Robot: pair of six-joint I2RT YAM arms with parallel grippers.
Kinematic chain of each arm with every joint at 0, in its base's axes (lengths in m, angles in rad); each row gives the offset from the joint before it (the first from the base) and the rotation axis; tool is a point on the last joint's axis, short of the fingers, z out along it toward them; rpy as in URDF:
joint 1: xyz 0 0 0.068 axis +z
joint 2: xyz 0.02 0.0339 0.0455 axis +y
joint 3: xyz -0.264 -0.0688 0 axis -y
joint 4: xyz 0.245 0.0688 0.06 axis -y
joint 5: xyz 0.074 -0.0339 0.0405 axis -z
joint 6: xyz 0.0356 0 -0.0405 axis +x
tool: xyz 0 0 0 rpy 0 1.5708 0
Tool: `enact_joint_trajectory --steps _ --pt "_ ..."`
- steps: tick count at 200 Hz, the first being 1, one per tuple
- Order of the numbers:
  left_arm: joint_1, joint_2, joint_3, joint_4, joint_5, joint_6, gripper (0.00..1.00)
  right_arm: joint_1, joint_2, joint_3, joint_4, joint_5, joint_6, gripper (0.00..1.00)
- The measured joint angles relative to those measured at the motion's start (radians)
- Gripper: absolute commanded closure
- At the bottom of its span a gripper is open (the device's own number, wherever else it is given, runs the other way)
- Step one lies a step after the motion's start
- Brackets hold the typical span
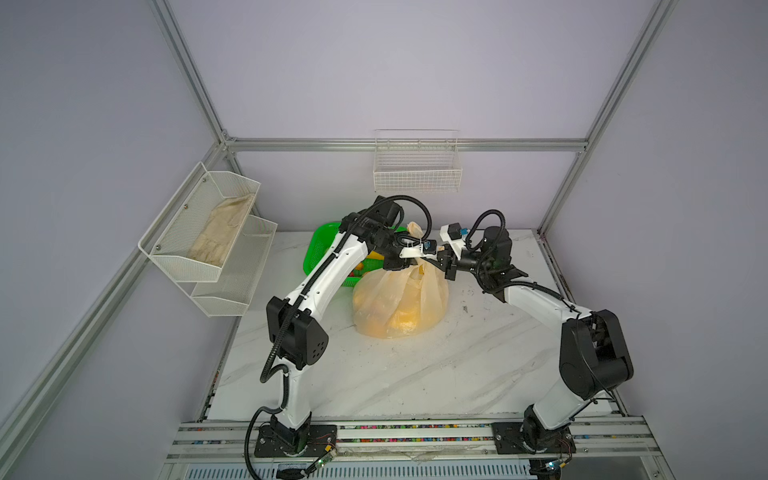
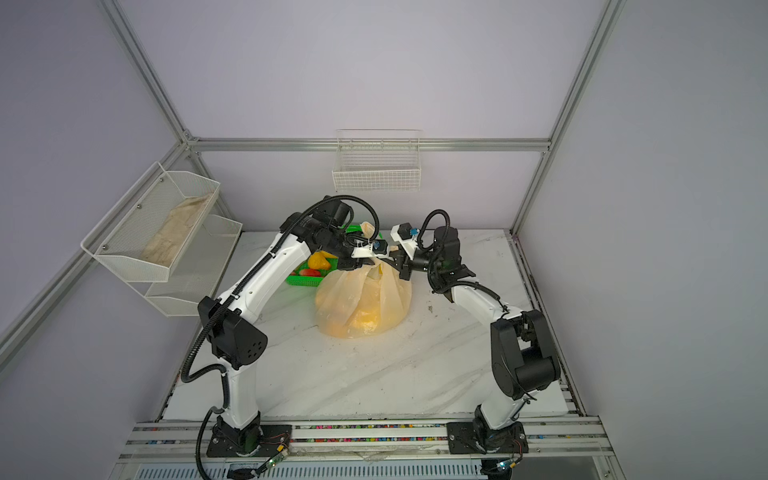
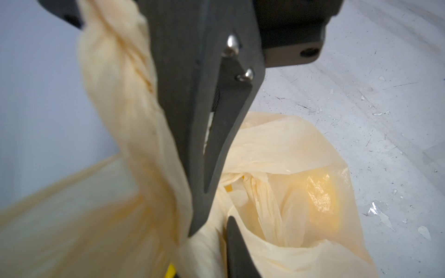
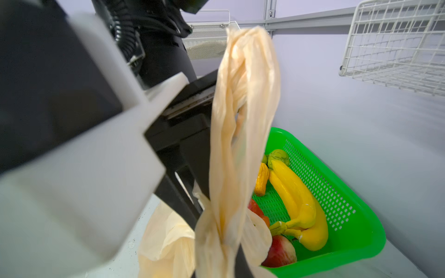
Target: Place the fake fruits into the plastic bag and tie a complex knot
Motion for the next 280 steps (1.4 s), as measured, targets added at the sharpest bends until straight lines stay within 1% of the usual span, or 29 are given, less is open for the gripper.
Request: enact_joint_trajectory --steps 17,19,37,72,80,86,93,103,109,124,147,161,175,196,215,229,254,280 --pt "0.003 -0.023 -0.013 0.018 -0.002 -0.017 0.63 0.000 0.000 0.000 0.000 0.013 0.000 1.00" --pt "0.003 -0.027 -0.016 0.023 -0.002 -0.021 0.60 0.000 0.000 0.000 0.000 0.014 0.000 1.00" --pt "0.009 -0.104 -0.100 0.082 0.004 -0.048 0.49 0.000 0.000 0.000 0.000 0.024 0.000 1.00" --pt "0.050 -0.279 -0.266 0.196 0.043 -0.117 0.44 0.000 0.000 0.000 -0.006 0.037 0.000 1.00" --pt "0.068 -0.308 -0.289 0.222 0.059 -0.143 0.40 0.000 -0.001 0.000 -0.009 0.039 -0.001 1.00" --pt "0.085 -0.330 -0.308 0.246 0.076 -0.174 0.32 0.000 -0.003 0.000 -0.016 0.041 -0.004 1.00" --pt "0.109 -0.354 -0.330 0.280 0.096 -0.215 0.27 0.000 -0.006 0.000 -0.028 0.042 -0.009 1.00" --pt "0.141 -0.381 -0.356 0.331 0.122 -0.274 0.23 0.000 -0.012 0.000 -0.049 0.042 -0.024 1.00" --pt "0.156 -0.391 -0.368 0.360 0.134 -0.313 0.22 0.000 -0.014 0.000 -0.059 0.042 -0.030 1.00" --pt "0.182 -0.396 -0.374 0.420 0.164 -0.379 0.20 0.000 -0.023 0.000 -0.080 0.041 -0.039 1.00" --pt "0.182 -0.362 -0.369 0.473 0.220 -0.454 0.15 0.000 -0.032 0.000 -0.093 0.036 -0.043 1.00" --pt "0.176 -0.305 -0.335 0.462 0.264 -0.484 0.11 0.000 -0.034 0.000 -0.103 0.032 -0.046 1.00" --pt "0.173 -0.230 -0.275 0.432 0.305 -0.489 0.07 0.000 -0.036 0.000 -0.116 0.031 -0.053 1.00" --pt "0.173 -0.151 -0.227 0.380 0.352 -0.465 0.05 0.000 -0.036 0.002 -0.143 0.029 -0.065 1.00" --pt "0.173 -0.124 -0.212 0.335 0.388 -0.441 0.04 0.000 -0.036 0.002 -0.161 0.029 -0.074 1.00" --pt "0.173 -0.102 -0.174 0.312 0.410 -0.441 0.05 0.000 -0.036 0.002 -0.165 0.029 -0.079 1.00" --pt "0.173 -0.068 -0.078 0.306 0.445 -0.465 0.12 0.000 -0.036 0.006 -0.174 0.029 -0.084 1.00" --pt "0.172 -0.042 0.000 0.307 0.472 -0.511 0.26 0.000 -0.038 0.006 -0.183 0.031 -0.084 1.00"
